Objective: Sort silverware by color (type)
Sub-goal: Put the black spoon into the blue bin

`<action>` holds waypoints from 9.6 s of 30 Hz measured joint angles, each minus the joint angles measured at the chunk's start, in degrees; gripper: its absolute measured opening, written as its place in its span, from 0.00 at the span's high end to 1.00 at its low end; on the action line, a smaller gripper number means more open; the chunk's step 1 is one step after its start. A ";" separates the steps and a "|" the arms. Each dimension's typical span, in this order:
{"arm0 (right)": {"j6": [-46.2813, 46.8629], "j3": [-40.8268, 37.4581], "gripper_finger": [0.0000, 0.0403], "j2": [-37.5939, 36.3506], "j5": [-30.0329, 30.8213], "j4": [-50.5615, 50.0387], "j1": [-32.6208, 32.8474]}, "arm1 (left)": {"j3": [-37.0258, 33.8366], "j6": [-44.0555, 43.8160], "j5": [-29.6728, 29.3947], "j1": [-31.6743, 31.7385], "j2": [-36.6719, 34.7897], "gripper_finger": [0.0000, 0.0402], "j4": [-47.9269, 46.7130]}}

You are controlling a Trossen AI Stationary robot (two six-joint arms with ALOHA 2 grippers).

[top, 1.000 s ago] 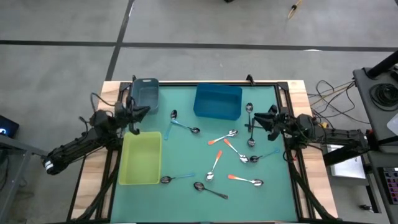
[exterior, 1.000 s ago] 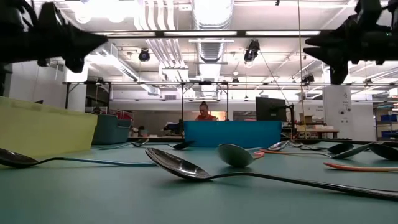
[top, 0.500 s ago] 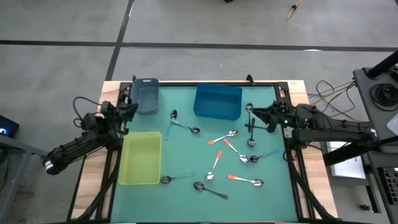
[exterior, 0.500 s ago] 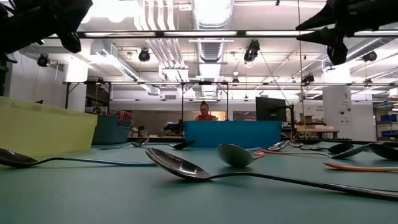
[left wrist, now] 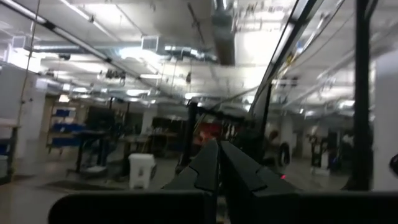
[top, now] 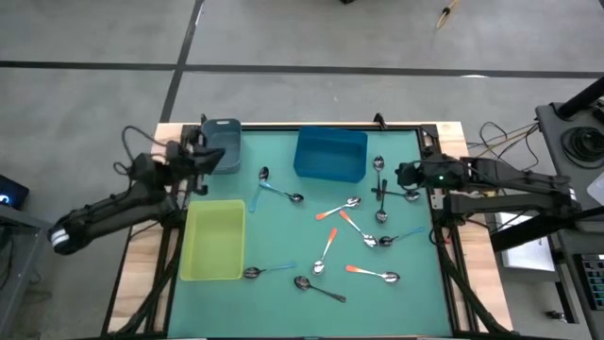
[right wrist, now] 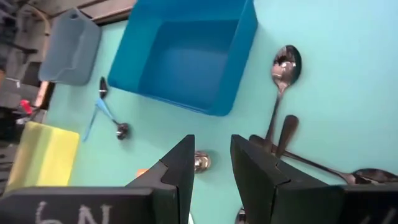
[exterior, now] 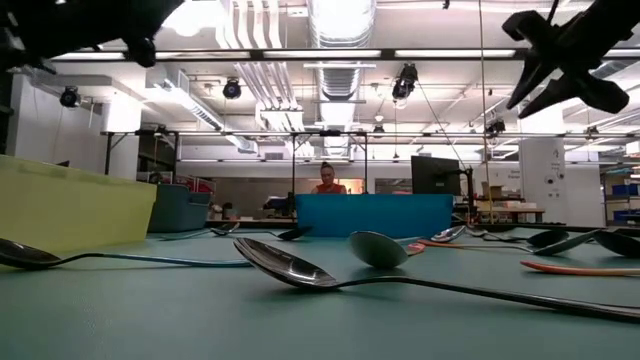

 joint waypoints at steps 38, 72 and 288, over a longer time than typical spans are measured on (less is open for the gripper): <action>-4.37 1.75 0.76 24.84 -5.42 7.53 -11.99 | 17.11 19.62 -0.14 -0.15 10.28 1.00 -25.87; -18.72 1.79 0.55 41.48 -9.51 11.02 -22.10 | 17.03 20.69 -0.51 -0.15 11.05 1.00 -25.86; -39.85 92.00 0.98 114.01 -4.54 74.94 -7.46 | 16.91 20.72 -0.49 -0.15 -10.54 1.00 -39.32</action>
